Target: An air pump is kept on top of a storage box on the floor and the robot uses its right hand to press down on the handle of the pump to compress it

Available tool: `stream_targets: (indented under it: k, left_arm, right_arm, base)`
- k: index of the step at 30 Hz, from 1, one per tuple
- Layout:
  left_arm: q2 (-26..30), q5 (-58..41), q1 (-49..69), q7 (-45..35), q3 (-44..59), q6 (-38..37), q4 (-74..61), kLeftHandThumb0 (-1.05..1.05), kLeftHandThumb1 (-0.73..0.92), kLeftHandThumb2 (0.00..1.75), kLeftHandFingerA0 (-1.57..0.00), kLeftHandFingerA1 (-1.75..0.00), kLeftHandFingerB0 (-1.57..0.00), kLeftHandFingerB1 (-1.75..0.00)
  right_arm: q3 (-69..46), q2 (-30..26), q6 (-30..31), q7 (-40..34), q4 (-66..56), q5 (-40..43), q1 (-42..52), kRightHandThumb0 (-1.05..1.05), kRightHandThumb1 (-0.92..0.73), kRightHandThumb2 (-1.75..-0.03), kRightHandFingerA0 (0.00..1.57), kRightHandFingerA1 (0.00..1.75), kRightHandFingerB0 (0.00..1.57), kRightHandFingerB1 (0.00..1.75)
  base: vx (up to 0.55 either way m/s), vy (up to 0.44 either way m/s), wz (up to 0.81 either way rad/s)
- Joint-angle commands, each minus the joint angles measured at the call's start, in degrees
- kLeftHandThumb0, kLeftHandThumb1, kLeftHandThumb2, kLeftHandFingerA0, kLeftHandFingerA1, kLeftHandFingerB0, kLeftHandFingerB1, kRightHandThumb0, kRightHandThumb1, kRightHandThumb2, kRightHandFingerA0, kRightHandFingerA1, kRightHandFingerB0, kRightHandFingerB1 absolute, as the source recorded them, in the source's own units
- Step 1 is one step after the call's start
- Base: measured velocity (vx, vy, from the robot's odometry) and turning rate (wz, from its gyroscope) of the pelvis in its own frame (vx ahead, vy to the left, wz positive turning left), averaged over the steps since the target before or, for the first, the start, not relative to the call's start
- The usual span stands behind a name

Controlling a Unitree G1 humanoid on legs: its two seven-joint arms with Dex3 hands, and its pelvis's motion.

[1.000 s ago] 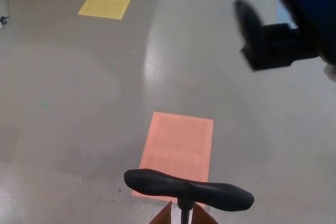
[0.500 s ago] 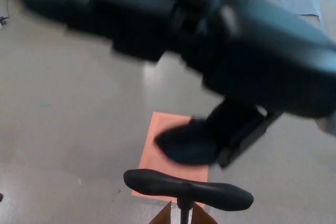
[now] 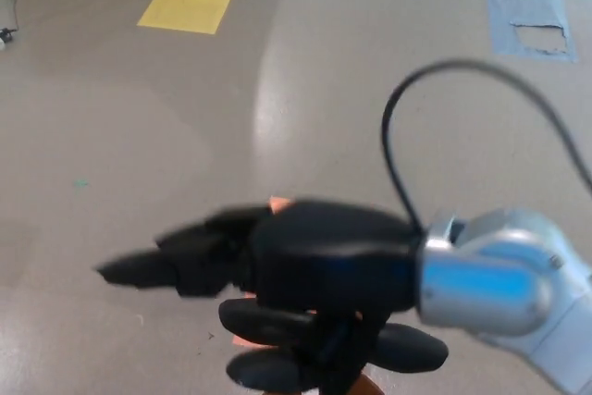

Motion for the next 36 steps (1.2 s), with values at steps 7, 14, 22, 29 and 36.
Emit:
stream_targets:
  k: [7,14,22,29,36]
  left_arm:
    - [2.0,-0.4,0.7,-0.5,0.5,-2.0,1.3,-0.85,0.79,0.91,-0.10,-0.30,-0.07,-0.23]
    - [2.2,-0.3,-1.0,-0.5,0.5,-0.9,1.4,-0.86,0.80,0.91,-0.10,-0.33,-0.07,-0.23]
    - [2.0,-0.2,0.4,-0.5,0.4,-1.3,1.5,-0.80,0.92,0.76,-0.12,-0.30,-0.10,-0.25]
    - [1.7,-0.1,-0.3,0.3,0.3,-1.2,1.5,-0.79,0.78,1.15,-0.05,-0.44,0.00,-0.34]
    - [1.6,-0.2,-0.7,0.1,0.4,-0.8,1.4,-0.81,0.79,1.15,-0.15,-0.48,0.00,-0.36]
  right_arm:
    - [11.6,2.2,0.2,-2.9,10.1,-18.3,8.2,-0.91,-0.85,-1.22,0.00,0.11,0.00,0.10]
    - [10.7,2.8,-3.7,-10.1,17.2,-20.5,17.6,-0.87,-0.84,-1.22,0.00,0.15,0.00,0.14]
    - [11.2,9.3,-10.6,-21.5,39.4,-24.5,24.0,-0.89,-0.87,-1.22,0.00,0.14,0.00,0.13]
    - [11.1,16.6,-16.3,-31.7,64.6,-26.0,21.1,-0.91,-0.90,-1.24,0.00,0.11,0.00,0.10]
    - [9.4,23.3,-19.6,-36.5,83.2,-24.5,18.7,-0.89,-0.89,-1.20,0.00,0.12,0.00,0.12]
  base:
    - [0.00,0.000,0.00]
    - [0.00,0.000,0.00]
    - [0.00,0.000,0.00]
    - [0.00,0.000,0.00]
    - [0.00,0.000,0.00]
